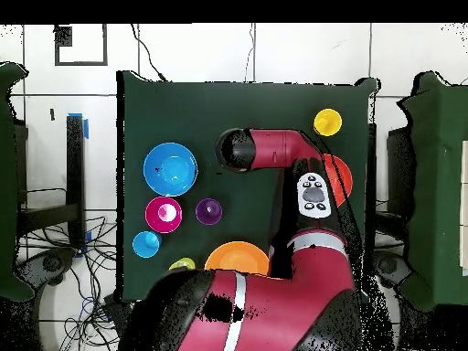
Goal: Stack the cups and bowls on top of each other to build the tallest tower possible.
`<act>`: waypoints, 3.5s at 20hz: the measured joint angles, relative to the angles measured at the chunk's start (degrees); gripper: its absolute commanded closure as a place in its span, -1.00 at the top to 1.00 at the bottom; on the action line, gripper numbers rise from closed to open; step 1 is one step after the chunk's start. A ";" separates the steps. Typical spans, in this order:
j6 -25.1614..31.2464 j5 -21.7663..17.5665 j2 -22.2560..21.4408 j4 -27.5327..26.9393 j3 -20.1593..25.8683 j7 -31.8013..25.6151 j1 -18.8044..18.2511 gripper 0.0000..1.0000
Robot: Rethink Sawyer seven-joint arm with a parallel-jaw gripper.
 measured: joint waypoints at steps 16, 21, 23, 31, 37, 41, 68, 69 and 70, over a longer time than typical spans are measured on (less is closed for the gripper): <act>0.00 0.00 0.67 -0.69 0.54 0.00 -0.15 -1.00; 0.01 -0.01 0.62 -0.77 1.39 0.00 -0.63 -1.00; 0.07 -0.02 0.64 -0.97 1.73 0.00 -0.85 -1.00; 0.45 -0.15 0.92 -3.57 3.75 0.00 -1.86 -1.00; 0.45 -0.27 1.23 -5.40 4.72 0.00 -2.73 -1.00; 0.50 -0.37 1.67 -6.74 5.06 0.00 -2.89 -1.00; 2.38 -0.45 4.37 -9.85 5.14 0.00 -2.73 -1.00; 2.68 -0.46 4.36 -9.88 5.07 0.00 -2.69 -1.00; 2.79 -0.45 4.36 -9.88 5.03 0.00 -2.67 -1.00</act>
